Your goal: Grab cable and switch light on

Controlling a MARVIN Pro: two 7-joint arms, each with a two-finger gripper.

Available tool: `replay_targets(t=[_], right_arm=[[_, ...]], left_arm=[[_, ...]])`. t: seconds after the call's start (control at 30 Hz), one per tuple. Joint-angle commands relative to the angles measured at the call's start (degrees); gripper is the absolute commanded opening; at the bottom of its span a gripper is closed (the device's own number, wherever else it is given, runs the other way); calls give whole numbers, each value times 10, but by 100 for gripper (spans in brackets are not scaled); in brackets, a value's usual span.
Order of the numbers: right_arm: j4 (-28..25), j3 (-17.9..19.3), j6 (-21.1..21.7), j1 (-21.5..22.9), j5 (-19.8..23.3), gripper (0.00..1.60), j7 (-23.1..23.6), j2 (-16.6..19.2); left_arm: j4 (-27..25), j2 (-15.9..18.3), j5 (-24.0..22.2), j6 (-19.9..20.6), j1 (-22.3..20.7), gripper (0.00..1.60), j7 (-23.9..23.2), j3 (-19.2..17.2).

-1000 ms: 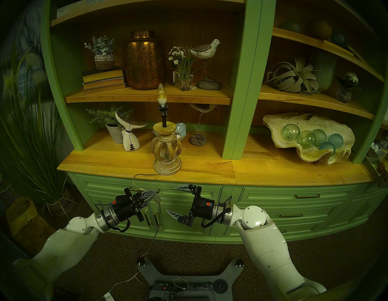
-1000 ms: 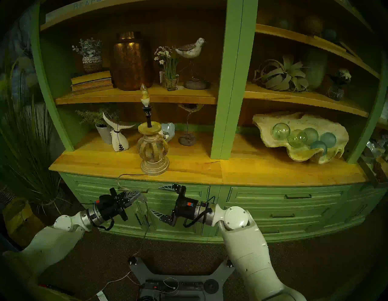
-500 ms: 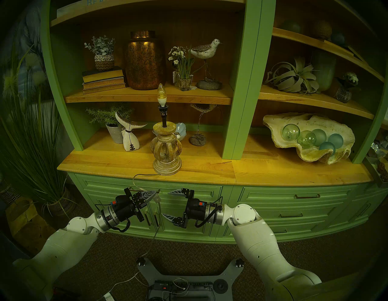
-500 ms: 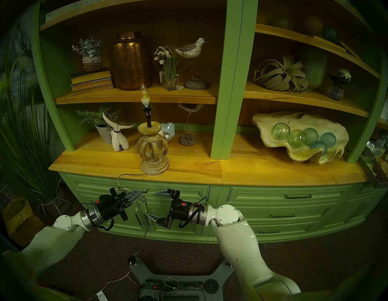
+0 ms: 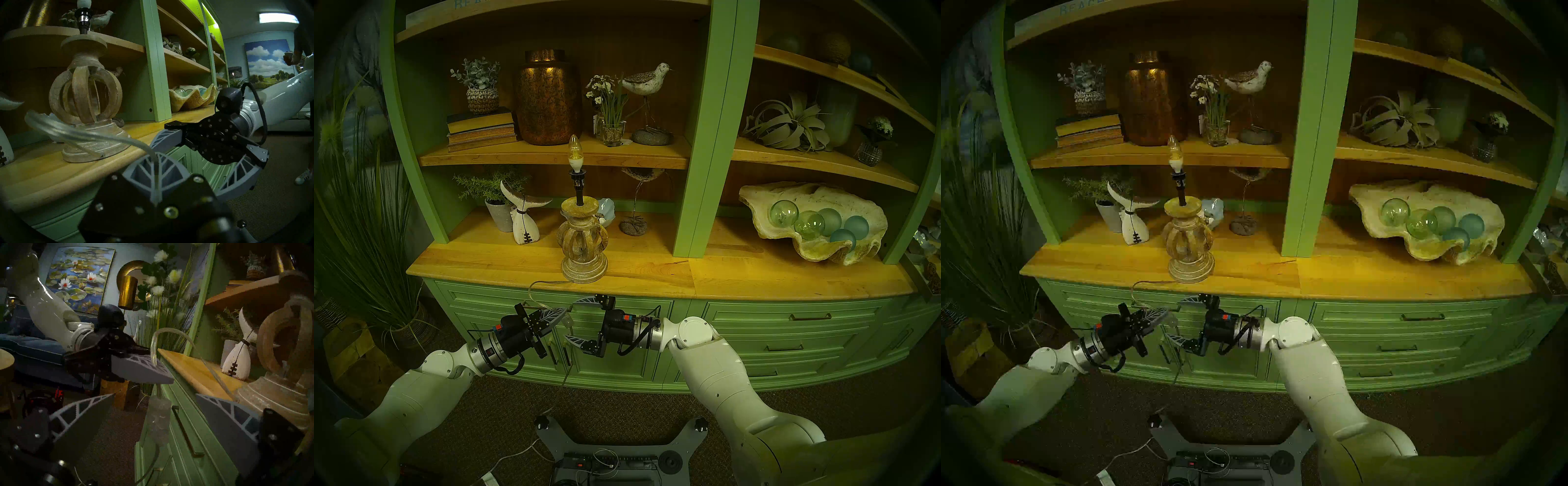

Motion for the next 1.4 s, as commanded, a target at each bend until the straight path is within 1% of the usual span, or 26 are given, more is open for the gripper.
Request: replay_targets(t=[0.0, 0.07, 0.13, 0.2, 0.33, 0.4, 0.43, 0.53, 0.57, 0.6, 0.73, 0.9, 1.03, 1.17, 1.2, 1.23, 1.3, 1.33, 1.37], right_arm=[[13, 3, -21, 45, 15, 160, 8, -15], [24, 4, -25, 51, 17, 160, 10, -15], [34, 6, -28, 58, 17, 152, 11, -15], [43, 7, -30, 64, 18, 160, 12, -14], [71, 8, -38, 73, 21, 160, 12, -12], [83, 7, -42, 77, 22, 157, 14, -11], [88, 6, -45, 79, 22, 146, 15, -11], [103, 2, -52, 85, 23, 136, 17, -12], [106, 1, -54, 86, 23, 124, 17, -12], [108, -1, -55, 86, 24, 121, 17, -13], [120, -6, -56, 93, 26, 119, 15, -14], [146, -18, -57, 107, 27, 131, 11, -16], [164, -31, -62, 118, 26, 131, 2, -23], [177, -39, -66, 126, 26, 117, -3, -26], [177, -39, -66, 126, 26, 117, -3, -26], [180, -40, -67, 128, 26, 112, -4, -27], [188, -45, -70, 134, 28, 93, -6, -28], [190, -47, -71, 135, 29, 87, -6, -29], [190, -47, -71, 135, 29, 87, -6, -29]], left_arm=[[-13, -1, -6, -6, -12, 0, -1, -7], [-13, -1, -6, -6, -12, 0, -1, -7], [-13, -1, -6, -6, -12, 0, -1, -7], [-13, -1, -6, -6, -12, 0, -1, -7], [-13, -1, -7, -6, -12, 0, -1, -7], [-13, -1, -7, -6, -12, 0, -1, -7], [-13, -1, -7, -6, -12, 0, -1, -7], [-13, -1, -7, -6, -12, 0, -1, -7], [-13, -1, -7, -6, -12, 0, -1, -7], [-13, -1, -7, -6, -12, 0, -1, -7], [-13, -1, -7, -6, -12, 0, -1, -7], [-13, -1, -7, -6, -12, 0, -1, -7], [-13, -1, -7, -6, -12, 0, -1, -7], [-13, -1, -7, -6, -12, 0, -1, -7], [-13, -1, -7, -6, -12, 0, -1, -7], [-13, -1, -6, -6, -12, 0, -1, -7], [-13, -1, -7, -6, -12, 0, -1, -7], [-13, -1, -7, -6, -12, 0, -1, -7], [-13, -1, -7, -6, -12, 0, -1, -7]])
